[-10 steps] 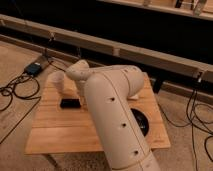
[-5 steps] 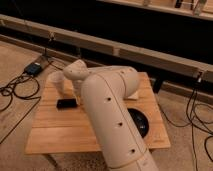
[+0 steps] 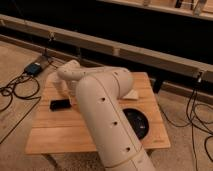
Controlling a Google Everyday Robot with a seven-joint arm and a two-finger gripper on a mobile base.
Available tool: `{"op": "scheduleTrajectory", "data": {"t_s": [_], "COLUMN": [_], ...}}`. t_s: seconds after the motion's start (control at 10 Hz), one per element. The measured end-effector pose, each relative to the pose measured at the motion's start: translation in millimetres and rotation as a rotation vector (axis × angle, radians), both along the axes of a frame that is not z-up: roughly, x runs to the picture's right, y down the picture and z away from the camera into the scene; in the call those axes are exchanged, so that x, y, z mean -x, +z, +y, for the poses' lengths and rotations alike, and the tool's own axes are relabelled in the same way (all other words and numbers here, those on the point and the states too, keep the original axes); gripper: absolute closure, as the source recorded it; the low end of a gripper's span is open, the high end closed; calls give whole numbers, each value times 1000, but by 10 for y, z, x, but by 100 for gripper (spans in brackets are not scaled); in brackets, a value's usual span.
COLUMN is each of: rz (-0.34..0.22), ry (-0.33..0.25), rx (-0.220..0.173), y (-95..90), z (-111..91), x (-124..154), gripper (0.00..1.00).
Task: Push the eraser across the table
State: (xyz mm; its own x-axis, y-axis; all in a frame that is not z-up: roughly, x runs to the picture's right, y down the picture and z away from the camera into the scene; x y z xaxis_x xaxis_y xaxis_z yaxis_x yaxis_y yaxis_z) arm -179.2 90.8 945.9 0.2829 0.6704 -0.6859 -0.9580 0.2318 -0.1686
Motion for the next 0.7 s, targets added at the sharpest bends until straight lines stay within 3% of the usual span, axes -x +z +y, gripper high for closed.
{"op": "scheduleTrajectory", "data": {"t_s": [0.7], "rz": [-69], "ry": [-24], "rx": [37], "y": [-39], "z": [65], "x": [394], "gripper": [35]}}
